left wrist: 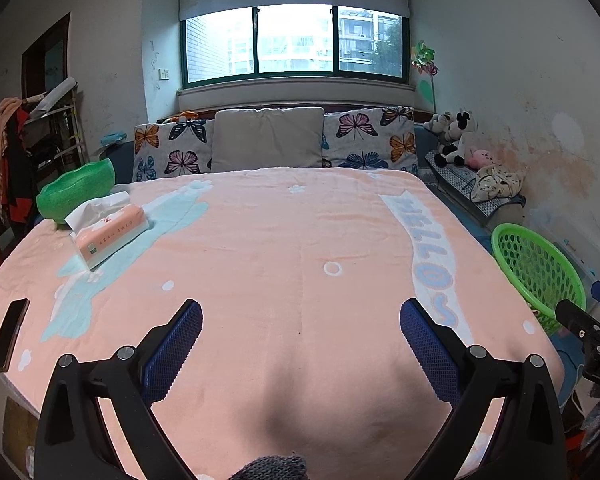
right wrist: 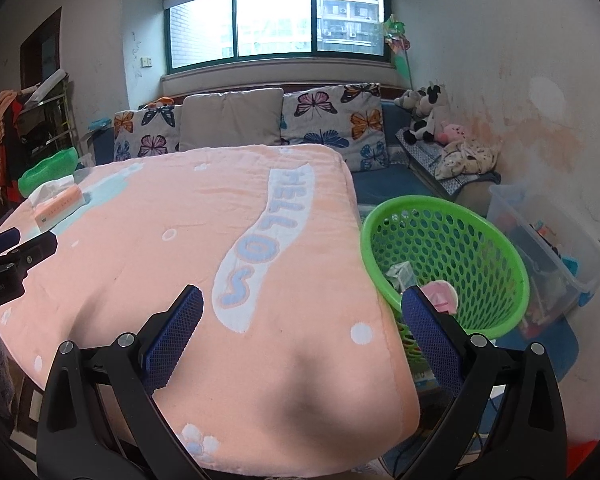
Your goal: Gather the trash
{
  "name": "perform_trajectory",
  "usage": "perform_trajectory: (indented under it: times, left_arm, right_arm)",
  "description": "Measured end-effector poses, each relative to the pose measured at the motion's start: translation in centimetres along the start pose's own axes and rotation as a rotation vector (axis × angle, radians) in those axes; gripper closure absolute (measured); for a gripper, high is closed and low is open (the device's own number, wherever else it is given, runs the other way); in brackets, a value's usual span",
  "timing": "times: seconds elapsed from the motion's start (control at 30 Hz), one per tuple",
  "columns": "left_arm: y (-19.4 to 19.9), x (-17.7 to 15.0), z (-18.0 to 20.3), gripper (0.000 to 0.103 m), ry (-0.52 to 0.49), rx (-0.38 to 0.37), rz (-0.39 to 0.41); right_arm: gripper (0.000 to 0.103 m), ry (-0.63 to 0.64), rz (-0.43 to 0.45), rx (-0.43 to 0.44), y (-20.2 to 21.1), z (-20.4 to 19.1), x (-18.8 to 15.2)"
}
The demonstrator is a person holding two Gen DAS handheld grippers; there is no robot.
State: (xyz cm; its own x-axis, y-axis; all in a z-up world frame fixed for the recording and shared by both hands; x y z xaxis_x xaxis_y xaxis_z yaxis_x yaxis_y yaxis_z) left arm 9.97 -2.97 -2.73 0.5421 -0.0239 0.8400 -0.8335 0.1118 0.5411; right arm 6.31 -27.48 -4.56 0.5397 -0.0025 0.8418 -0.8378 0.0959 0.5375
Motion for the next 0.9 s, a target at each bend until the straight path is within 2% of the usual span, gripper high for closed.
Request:
perform_trajectory:
  times: [0.9]
  left_arm:
    - [-0.1,-1.0,-0.4,0.007,0.021,0.000,-0.019]
  right_arm:
    - [0.004,0.004,-0.008,0.001,-0.3,-0.3,-0.3]
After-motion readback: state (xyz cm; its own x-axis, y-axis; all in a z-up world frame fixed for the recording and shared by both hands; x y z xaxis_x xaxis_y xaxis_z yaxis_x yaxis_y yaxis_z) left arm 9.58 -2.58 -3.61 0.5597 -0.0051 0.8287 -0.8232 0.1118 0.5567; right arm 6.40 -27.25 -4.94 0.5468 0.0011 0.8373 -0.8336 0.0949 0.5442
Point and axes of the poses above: each gripper's, at about its wrist camera, not at the fingertips, and y roughly against the way its jaws point, z to its right, x to its top, the point moved 4 cm from there along -y, roughly the way its jaws point, and after that the axes turned 6 degrees about -x, right-handed, at the moved point
